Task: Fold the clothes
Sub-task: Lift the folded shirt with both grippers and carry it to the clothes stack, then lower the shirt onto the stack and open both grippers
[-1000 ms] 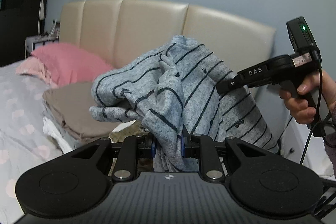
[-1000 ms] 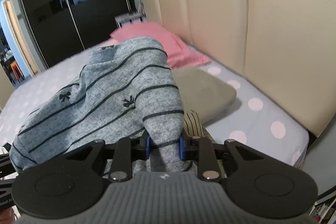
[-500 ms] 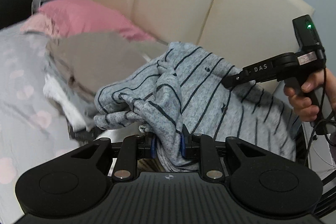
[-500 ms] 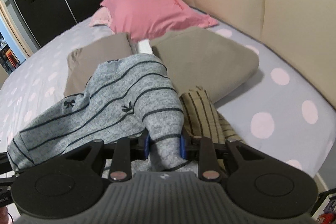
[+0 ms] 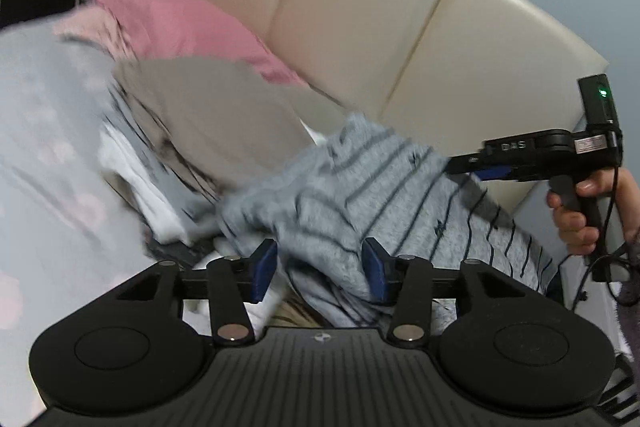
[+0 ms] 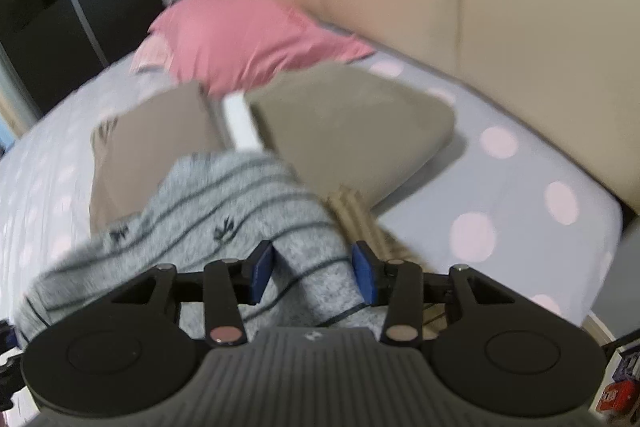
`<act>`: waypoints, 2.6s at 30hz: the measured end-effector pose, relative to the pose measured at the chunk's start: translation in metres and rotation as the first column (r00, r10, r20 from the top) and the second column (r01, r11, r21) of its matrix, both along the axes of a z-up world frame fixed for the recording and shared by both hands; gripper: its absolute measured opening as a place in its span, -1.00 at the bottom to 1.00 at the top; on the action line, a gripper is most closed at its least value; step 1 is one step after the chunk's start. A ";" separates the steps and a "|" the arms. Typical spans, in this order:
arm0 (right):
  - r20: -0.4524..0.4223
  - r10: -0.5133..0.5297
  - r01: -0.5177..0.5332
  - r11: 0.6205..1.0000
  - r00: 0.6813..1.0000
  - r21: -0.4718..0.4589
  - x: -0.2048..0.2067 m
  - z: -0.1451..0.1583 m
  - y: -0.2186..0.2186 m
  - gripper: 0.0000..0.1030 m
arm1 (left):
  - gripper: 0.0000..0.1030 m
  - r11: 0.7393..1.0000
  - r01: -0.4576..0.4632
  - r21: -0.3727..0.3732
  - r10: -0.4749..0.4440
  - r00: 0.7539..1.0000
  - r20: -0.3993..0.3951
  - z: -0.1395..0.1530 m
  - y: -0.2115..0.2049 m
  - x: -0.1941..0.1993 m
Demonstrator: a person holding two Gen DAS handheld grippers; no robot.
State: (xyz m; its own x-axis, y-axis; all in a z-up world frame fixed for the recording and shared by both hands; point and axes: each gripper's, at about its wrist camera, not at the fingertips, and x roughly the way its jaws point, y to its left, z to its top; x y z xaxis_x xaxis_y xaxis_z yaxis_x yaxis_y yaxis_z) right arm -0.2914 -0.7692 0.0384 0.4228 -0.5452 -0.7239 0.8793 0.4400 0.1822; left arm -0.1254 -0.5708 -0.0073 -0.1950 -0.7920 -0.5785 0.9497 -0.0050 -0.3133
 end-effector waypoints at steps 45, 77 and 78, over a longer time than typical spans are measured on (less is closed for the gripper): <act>-0.211 0.149 -0.166 0.984 0.966 -0.066 -0.028 -0.002 0.126 -0.07 | -0.06 0.941 0.289 0.179 -0.316 0.936 0.152 -0.012 -0.023 -0.112; -0.164 0.216 -0.208 0.976 0.962 0.066 0.038 -0.019 0.097 -0.07 | -0.30 0.954 0.198 0.226 -0.223 0.970 0.093 -0.038 -0.062 -0.039; -0.166 0.224 -0.213 0.974 0.960 0.083 0.043 -0.029 0.092 -0.06 | -0.31 0.951 0.196 0.240 -0.222 0.971 0.084 -0.044 -0.065 -0.037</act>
State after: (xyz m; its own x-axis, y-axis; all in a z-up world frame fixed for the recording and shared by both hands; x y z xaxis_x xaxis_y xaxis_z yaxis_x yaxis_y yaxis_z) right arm -0.2480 -0.6772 0.0094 0.3914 -0.4037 -0.8269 0.7836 0.6174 0.0694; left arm -0.1623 -0.6353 -0.0514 -0.2678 -0.5841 -0.7663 0.9633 -0.1475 -0.2242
